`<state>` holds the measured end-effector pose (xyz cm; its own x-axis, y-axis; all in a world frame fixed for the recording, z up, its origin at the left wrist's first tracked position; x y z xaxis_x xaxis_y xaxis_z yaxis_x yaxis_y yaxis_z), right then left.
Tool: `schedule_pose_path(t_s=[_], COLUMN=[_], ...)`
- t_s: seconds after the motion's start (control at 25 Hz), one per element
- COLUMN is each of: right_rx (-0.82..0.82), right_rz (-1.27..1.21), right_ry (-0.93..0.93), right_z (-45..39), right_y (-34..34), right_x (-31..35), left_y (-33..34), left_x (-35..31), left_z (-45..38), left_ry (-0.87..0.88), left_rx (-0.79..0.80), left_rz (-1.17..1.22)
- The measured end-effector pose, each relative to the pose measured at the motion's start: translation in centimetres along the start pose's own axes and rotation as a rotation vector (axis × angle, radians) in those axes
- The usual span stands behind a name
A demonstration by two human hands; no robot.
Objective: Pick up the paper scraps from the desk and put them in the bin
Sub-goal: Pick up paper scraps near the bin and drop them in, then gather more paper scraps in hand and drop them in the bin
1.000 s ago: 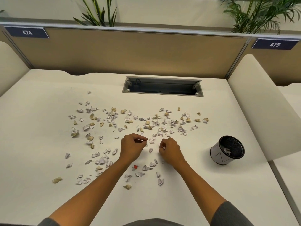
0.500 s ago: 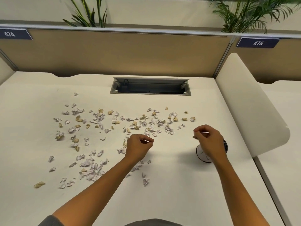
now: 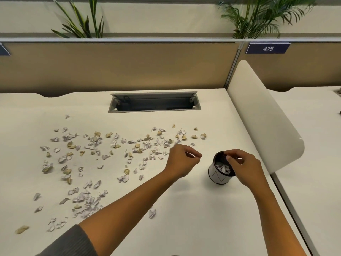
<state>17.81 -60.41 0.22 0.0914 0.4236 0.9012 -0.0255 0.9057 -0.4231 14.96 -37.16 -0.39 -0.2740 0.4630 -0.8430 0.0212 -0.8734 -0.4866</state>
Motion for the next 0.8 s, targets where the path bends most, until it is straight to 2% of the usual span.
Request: schedule_pose_path(t_s=[0.2,0.44,0.68,0.8], right_rx=[-0.076,-0.075,-0.087,-0.062], right_rz=[-0.052,-0.046,-0.052,-0.074], right_ry=[-0.031,-0.011,0.018,-0.003], right_z=[0.1,0.3,0.2,-0.1], right_y=[-1.6,-1.4,-1.1,0.1], right_x=[-0.2,-0.9,-1.1,-0.1], left_y=[3.8,6.3,2.9,1.0], left_x=[-3.6,-5.3,-1.0,2.9], left_z=[-0.9,-1.1,-1.9,-2.0], left_ry=[0.078,0.142,0.069,0.035], left_rx=[0.1,0.148,0.017,-0.018], left_rz=[-0.061,-0.07,-0.034,-0.176])
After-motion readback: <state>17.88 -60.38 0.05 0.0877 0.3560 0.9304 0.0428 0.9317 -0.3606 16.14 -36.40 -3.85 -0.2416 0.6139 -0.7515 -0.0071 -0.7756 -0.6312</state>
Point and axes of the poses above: each hand's wrist, its own z-axis away from the middle knuckle, its own y-axis out of the palm, x = y × z, the point moved 10 cm from there along -z, towards the middle knuckle, and after that the axes turned 10 degrees about -z, right-handed, at the moved point
